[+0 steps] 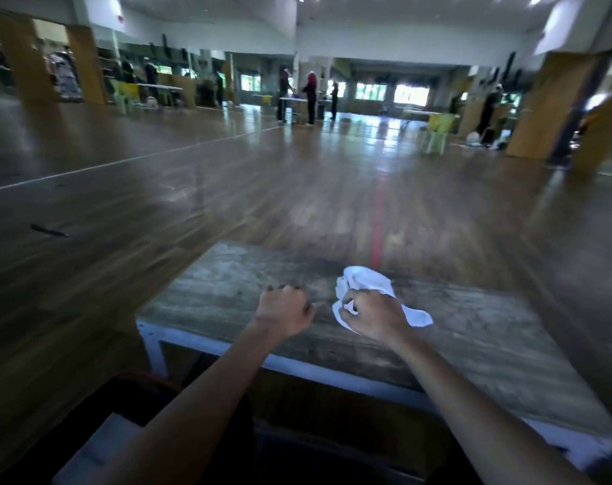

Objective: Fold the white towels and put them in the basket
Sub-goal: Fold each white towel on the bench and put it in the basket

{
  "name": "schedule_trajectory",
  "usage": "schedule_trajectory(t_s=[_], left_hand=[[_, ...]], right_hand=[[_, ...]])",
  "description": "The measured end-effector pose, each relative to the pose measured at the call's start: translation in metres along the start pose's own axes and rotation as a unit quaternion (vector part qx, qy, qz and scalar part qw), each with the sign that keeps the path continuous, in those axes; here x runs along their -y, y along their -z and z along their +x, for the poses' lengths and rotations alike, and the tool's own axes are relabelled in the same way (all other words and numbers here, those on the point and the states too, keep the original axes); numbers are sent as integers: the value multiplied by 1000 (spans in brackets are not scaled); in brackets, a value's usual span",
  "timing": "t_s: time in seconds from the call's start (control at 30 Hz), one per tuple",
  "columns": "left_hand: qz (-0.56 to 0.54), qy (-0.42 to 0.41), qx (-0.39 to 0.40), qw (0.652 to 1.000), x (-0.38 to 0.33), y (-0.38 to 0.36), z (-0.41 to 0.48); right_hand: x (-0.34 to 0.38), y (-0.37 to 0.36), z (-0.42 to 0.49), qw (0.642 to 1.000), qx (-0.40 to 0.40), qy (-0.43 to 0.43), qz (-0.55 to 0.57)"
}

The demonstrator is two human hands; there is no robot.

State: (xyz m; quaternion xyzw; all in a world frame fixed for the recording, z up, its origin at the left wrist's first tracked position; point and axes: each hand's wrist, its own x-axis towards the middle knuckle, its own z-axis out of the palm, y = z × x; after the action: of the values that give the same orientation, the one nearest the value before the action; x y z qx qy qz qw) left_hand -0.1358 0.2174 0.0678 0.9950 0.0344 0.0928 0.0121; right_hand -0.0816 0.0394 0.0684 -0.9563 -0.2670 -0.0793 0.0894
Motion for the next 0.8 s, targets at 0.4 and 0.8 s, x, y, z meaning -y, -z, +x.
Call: schedule_trajectory(t_s=[0.4,0.8], left_hand=[[-58,-81,-4,995,-66,-66,75],[-113,-104,-96,984,-106,-125,182]], right_hand=[[-110,-38,-5,988,29,-153,4],[-168,-77,71,985,9,-167,-47]])
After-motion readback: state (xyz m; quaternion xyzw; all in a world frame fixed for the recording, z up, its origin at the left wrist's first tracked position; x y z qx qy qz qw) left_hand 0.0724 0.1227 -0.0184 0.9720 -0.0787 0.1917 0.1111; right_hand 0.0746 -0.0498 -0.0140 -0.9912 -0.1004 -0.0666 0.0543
